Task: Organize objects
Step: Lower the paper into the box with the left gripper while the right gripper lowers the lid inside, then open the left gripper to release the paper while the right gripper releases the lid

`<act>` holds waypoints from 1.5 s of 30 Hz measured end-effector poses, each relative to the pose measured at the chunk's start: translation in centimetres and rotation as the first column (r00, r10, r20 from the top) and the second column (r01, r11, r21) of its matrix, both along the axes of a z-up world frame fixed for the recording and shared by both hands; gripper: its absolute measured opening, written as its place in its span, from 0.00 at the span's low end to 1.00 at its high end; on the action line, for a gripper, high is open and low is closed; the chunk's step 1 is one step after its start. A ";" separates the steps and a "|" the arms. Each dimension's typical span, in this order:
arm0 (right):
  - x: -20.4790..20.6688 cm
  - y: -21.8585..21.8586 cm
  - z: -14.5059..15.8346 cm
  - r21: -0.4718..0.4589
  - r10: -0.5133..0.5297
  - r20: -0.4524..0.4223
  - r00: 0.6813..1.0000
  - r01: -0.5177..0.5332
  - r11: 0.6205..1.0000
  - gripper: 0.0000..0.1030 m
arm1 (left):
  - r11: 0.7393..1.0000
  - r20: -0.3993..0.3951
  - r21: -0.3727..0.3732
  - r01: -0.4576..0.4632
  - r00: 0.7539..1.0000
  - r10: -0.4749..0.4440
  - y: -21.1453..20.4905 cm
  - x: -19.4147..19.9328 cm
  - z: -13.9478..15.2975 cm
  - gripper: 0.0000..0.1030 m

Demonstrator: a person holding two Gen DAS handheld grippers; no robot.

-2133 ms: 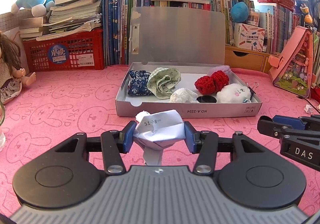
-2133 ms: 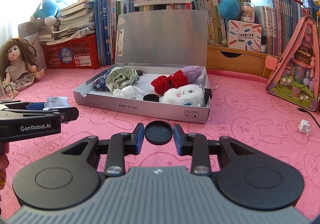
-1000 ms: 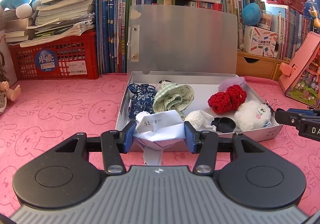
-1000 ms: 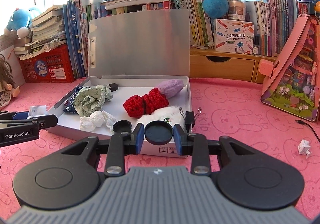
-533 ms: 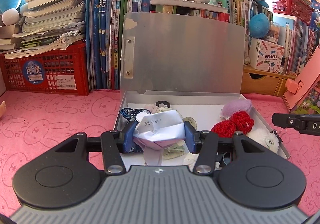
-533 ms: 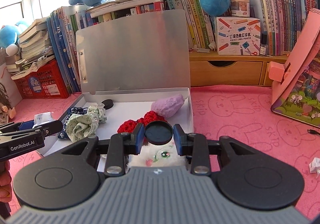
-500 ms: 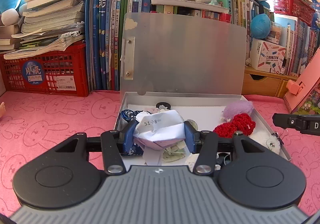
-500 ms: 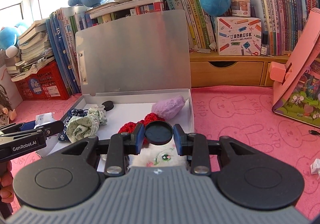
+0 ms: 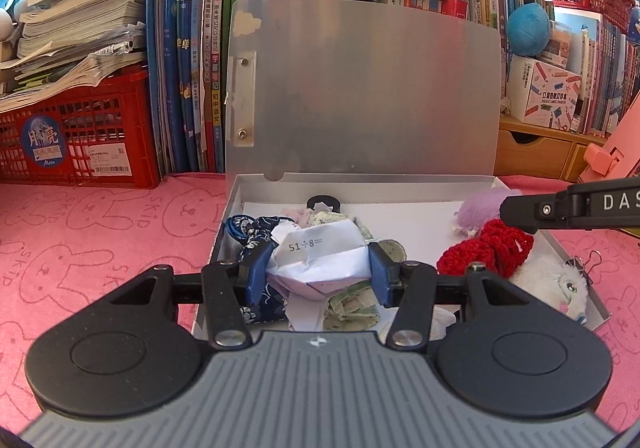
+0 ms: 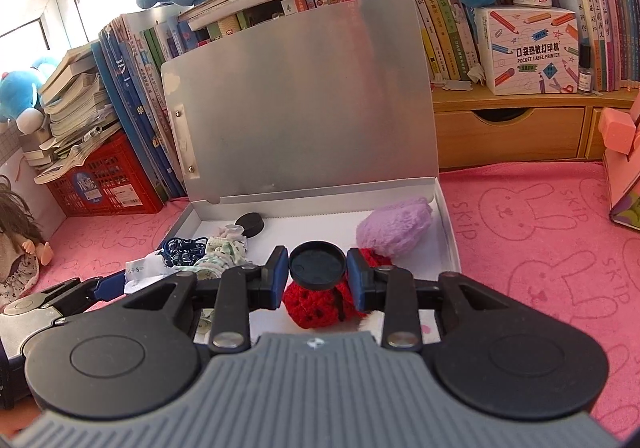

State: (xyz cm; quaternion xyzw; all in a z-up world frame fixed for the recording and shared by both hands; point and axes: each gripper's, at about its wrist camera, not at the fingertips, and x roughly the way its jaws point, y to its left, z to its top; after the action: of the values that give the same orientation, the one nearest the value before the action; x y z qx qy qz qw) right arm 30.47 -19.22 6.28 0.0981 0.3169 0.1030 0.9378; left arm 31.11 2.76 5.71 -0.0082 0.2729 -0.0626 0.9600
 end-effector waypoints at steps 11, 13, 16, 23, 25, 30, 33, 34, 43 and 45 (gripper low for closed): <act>3.2 2.7 -2.0 -0.016 0.010 -0.037 0.999 -0.010 1.000 0.36 | 1.000 -0.002 0.010 0.013 1.000 -0.013 0.1 1.4 -1.7 0.55; 3.6 2.9 -2.3 -0.020 0.012 -0.042 0.999 -0.013 1.000 0.36 | 1.000 0.000 0.011 0.017 1.000 -0.017 0.1 1.6 -1.8 0.56; 4.0 3.2 -2.8 -0.028 0.011 -0.051 0.999 -0.013 1.000 0.36 | 1.000 0.002 0.012 0.020 1.000 -0.020 0.0 1.9 -2.0 0.56; 4.3 3.6 -3.4 -0.043 0.018 -0.053 0.998 -0.020 0.999 0.36 | 0.999 -0.002 0.026 0.029 1.000 -0.029 -0.3 1.9 -2.5 0.56; 4.4 3.6 -3.4 -0.046 0.019 -0.052 0.998 -0.021 0.999 0.36 | 0.999 -0.004 0.026 0.028 1.000 -0.028 -0.3 2.0 -2.5 0.56; 4.4 3.6 -3.7 -0.047 0.019 -0.050 0.999 -0.022 0.999 0.37 | 0.999 -0.003 0.033 0.030 1.000 -0.030 -0.3 2.0 -2.6 0.56; 4.4 3.7 -3.8 -0.047 0.022 -0.048 0.999 -0.024 0.999 0.37 | 0.998 0.003 0.049 0.033 0.999 -0.033 -0.5 1.8 -2.7 0.56; 4.4 3.7 -3.9 -0.047 0.023 -0.047 0.999 -0.025 0.999 0.37 | 0.998 0.003 0.050 0.033 0.999 -0.033 -0.5 1.8 -2.7 0.56; 3.9 3.3 -4.0 -0.027 0.029 -0.028 0.999 -0.030 0.999 0.41 | 0.999 0.004 0.041 0.033 0.999 -0.033 -0.3 1.8 -2.5 0.58; 3.7 3.2 -3.8 -0.019 0.033 -0.019 0.999 -0.033 0.999 0.54 | 0.999 0.001 0.031 0.031 1.000 -0.031 -0.2 1.7 -2.5 0.60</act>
State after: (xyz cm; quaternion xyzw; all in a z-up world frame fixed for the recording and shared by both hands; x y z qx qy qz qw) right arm 34.17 -16.00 2.44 0.0847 0.3280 0.1143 0.9339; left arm 32.85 2.58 3.21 0.0109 0.2732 -0.0735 0.9591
